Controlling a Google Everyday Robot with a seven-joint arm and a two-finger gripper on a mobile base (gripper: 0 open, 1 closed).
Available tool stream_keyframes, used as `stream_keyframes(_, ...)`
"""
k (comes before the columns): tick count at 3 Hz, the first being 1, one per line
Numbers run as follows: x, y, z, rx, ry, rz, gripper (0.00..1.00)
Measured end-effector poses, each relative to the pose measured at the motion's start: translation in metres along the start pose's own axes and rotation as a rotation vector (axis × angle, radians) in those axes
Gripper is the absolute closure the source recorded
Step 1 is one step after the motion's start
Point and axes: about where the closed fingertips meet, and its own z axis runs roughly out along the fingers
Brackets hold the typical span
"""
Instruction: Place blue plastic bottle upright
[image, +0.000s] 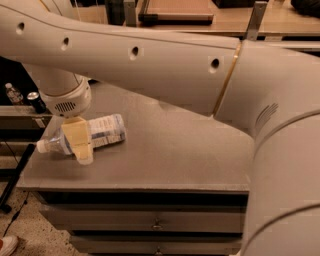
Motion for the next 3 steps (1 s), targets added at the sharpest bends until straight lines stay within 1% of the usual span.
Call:
stream_keyframes(1, 0.0, 0.003, 0.003, -0.003, -0.01, 0.024, 0.0)
stream_keyframes(2, -0.003, 0.007, 0.008, -0.015, -0.021, 0.016, 0.0)
stream_keyframes(3, -0.009, 0.01, 0.016, -0.031, -0.03, -0.022, 0.0)
